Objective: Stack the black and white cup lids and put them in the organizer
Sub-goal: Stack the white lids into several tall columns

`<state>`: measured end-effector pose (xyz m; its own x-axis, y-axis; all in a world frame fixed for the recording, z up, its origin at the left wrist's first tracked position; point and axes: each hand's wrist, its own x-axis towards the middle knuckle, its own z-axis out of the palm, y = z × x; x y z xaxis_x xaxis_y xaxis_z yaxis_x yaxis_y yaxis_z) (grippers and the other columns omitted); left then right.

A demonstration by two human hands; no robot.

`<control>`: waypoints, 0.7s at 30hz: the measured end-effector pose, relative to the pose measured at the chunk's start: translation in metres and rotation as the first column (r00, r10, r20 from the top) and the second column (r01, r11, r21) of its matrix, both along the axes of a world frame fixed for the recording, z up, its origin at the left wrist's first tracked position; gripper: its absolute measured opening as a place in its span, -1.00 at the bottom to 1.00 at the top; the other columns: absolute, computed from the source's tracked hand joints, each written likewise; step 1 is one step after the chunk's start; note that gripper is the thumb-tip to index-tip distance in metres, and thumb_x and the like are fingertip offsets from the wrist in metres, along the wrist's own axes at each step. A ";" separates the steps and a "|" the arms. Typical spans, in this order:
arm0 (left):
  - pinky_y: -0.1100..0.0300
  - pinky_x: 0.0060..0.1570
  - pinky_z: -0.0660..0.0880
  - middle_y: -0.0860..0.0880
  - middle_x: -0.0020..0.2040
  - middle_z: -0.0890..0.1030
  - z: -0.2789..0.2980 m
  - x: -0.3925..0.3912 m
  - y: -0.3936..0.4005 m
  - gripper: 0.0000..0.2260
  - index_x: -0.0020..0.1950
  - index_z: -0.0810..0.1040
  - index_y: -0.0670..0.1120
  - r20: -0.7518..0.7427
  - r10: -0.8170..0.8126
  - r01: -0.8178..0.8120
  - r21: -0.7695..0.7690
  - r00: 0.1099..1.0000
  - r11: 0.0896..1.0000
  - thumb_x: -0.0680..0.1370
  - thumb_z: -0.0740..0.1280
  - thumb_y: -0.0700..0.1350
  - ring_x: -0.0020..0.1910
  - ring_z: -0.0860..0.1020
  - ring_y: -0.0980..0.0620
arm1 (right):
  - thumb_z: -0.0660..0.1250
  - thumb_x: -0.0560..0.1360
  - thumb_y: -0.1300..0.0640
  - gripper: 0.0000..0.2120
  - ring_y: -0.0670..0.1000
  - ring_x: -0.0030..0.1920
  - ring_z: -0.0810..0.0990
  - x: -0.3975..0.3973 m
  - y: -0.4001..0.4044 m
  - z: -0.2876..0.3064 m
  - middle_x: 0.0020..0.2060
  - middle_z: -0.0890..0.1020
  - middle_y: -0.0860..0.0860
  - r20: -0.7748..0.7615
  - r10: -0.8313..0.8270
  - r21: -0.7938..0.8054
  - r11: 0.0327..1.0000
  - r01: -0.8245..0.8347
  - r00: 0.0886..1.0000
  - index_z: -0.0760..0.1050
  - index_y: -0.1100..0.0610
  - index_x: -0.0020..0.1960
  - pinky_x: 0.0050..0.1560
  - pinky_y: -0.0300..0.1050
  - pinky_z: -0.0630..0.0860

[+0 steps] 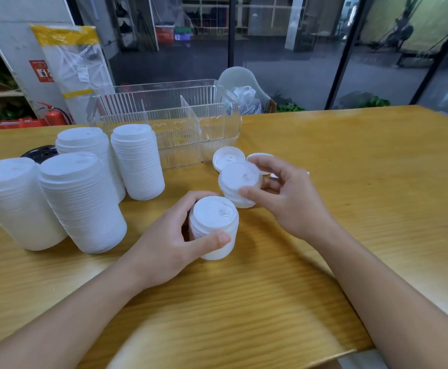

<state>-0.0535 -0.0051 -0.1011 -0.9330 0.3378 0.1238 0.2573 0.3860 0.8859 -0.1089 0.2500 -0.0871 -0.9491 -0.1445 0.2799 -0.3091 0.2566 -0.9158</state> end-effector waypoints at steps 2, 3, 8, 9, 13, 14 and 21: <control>0.07 0.25 0.58 0.17 0.29 0.69 -0.001 -0.002 0.000 -0.46 0.46 0.52 0.21 0.008 0.009 -0.009 -0.010 1.000 1.000 0.54 0.62 0.15 0.28 0.66 0.11 | 0.58 0.57 0.17 -0.56 0.09 0.21 0.75 0.001 0.005 0.004 0.30 0.71 -0.02 -0.031 0.040 -0.091 0.995 -0.043 0.999 0.59 0.09 0.42 0.30 0.27 0.65; 0.02 0.28 0.59 0.17 0.30 0.69 -0.003 -0.003 -0.001 -0.44 0.46 0.52 0.21 0.012 0.016 -0.016 -0.011 1.000 1.000 0.52 0.63 0.18 0.29 0.66 0.11 | 0.54 0.59 0.20 -0.59 0.12 0.25 0.73 0.003 0.005 0.006 0.30 0.72 0.01 -0.026 0.103 -0.136 0.985 -0.106 0.994 0.59 0.11 0.42 0.33 0.29 0.63; -0.17 0.37 0.58 0.13 0.36 0.69 -0.005 -0.006 -0.002 -0.32 0.49 0.52 0.22 0.021 -0.013 0.013 0.026 1.000 1.000 0.42 0.66 0.18 0.35 0.66 0.05 | 0.55 0.59 0.15 -0.60 0.03 0.36 0.63 0.012 0.003 0.004 0.30 0.71 -0.10 -0.021 0.332 0.178 0.929 -0.323 0.943 0.64 0.01 0.41 0.42 0.29 0.48; -0.16 0.37 0.58 0.13 0.36 0.68 -0.006 -0.007 -0.002 -0.33 0.49 0.52 0.21 0.021 -0.020 0.019 0.031 1.000 0.999 0.42 0.67 0.15 0.35 0.65 0.05 | 0.55 0.59 0.13 -0.59 0.02 0.38 0.61 0.013 0.002 0.003 0.31 0.70 -0.14 -0.015 0.353 0.229 0.912 -0.340 0.935 0.63 -0.01 0.41 0.43 0.29 0.45; -0.06 0.34 0.58 0.10 0.36 0.69 -0.008 -0.008 -0.002 -0.34 0.49 0.54 0.17 0.037 -0.031 0.029 0.058 0.999 0.998 0.43 0.69 0.03 0.36 0.65 0.04 | 0.56 0.58 0.07 -0.57 -0.01 0.43 0.57 0.013 0.000 0.001 0.34 0.67 -0.21 -0.014 0.363 0.280 0.896 -0.345 0.932 0.62 -0.06 0.43 0.44 0.20 0.43; -0.02 0.32 0.58 0.09 0.36 0.69 -0.008 -0.008 -0.002 -0.34 0.48 0.54 0.16 0.038 -0.030 0.027 0.066 0.999 0.997 0.43 0.69 0.02 0.36 0.65 0.04 | 0.56 0.58 0.05 -0.57 -0.02 0.44 0.56 0.013 -0.001 0.000 0.35 0.66 -0.21 -0.022 0.359 0.295 0.894 -0.337 0.933 0.62 -0.07 0.43 0.44 0.18 0.44; 0.02 0.33 0.59 0.14 0.38 0.65 -0.010 -0.008 -0.005 -0.14 0.56 0.40 0.21 0.050 0.003 -0.005 0.033 0.999 0.999 0.36 0.74 0.13 0.37 0.63 0.08 | 0.55 0.58 0.02 -0.56 -0.02 0.44 0.55 0.011 -0.001 -0.003 0.35 0.65 -0.22 -0.052 0.380 0.327 0.880 -0.343 0.924 0.61 -0.08 0.44 0.41 0.04 0.46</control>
